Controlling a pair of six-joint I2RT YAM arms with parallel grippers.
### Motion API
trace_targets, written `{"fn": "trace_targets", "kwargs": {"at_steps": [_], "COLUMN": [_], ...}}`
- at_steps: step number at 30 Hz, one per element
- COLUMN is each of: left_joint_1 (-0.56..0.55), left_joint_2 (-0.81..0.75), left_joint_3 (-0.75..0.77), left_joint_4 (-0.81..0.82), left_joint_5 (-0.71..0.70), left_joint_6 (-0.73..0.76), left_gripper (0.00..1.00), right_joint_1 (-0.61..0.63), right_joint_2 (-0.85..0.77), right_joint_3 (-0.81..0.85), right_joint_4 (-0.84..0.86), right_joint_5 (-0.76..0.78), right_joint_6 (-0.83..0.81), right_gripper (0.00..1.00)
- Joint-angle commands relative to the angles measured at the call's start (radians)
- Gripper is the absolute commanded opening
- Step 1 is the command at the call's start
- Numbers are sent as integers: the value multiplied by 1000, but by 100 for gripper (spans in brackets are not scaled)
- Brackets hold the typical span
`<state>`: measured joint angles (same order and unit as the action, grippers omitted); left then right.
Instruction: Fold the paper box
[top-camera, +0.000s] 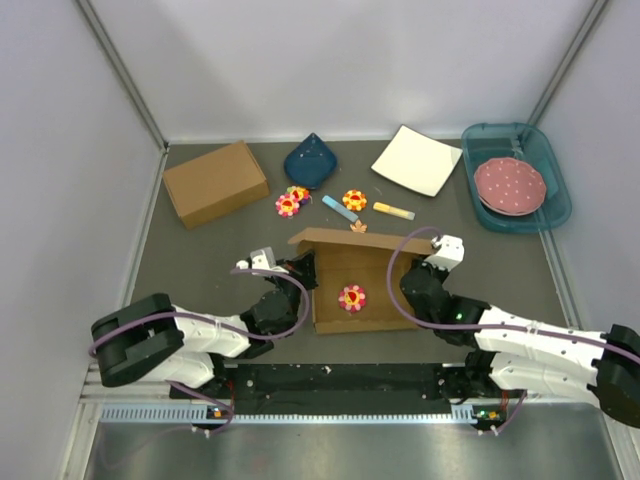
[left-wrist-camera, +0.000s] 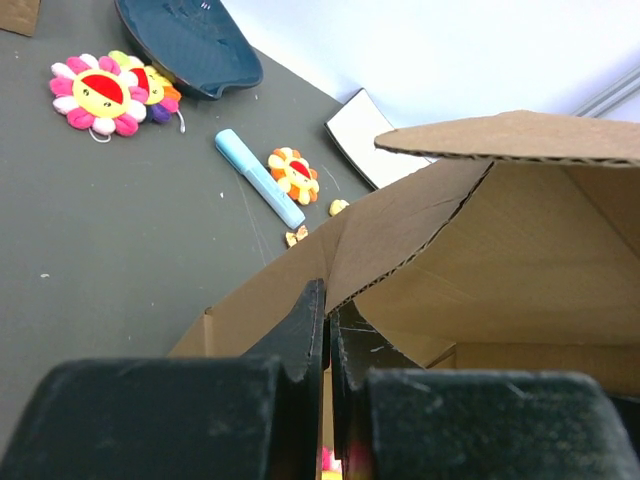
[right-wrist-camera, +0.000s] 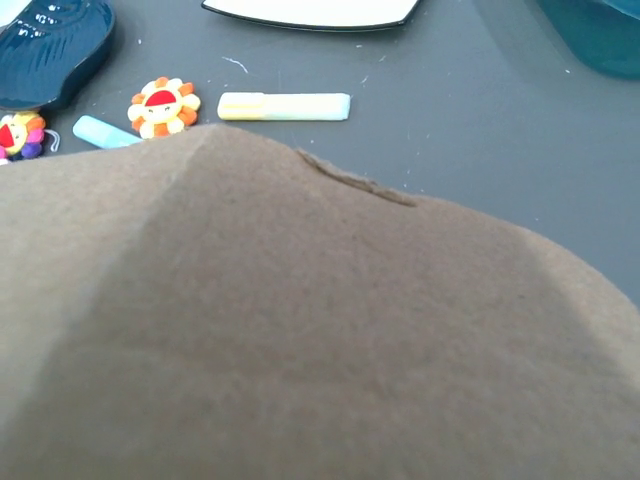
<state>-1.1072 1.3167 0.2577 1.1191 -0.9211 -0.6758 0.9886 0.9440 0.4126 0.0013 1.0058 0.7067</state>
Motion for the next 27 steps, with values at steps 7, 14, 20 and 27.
{"fn": "trace_targets", "kwargs": {"at_steps": [7,14,20,27], "left_joint_1": [-85,-100,-144,-198], "left_joint_2": [59,90,163,174], "left_joint_3": [22,-80,-124,-118], "left_joint_4": [-30,-1,83,119], "left_joint_5": [93,61,10,-56], "left_joint_6": [-16,-2,48,168], "left_gripper": [0,0,0,0], "right_joint_1": [50,55,59,58], "right_joint_2": [16,-14,-37,-189], "right_joint_3": [-40,-93,-86,-29], "right_joint_4": [-122,-147,-213,-308], "right_joint_5": [-64,-70,-78,-104], "right_joint_6": [40,80,106,63], "right_gripper": [0,0,4,51]}}
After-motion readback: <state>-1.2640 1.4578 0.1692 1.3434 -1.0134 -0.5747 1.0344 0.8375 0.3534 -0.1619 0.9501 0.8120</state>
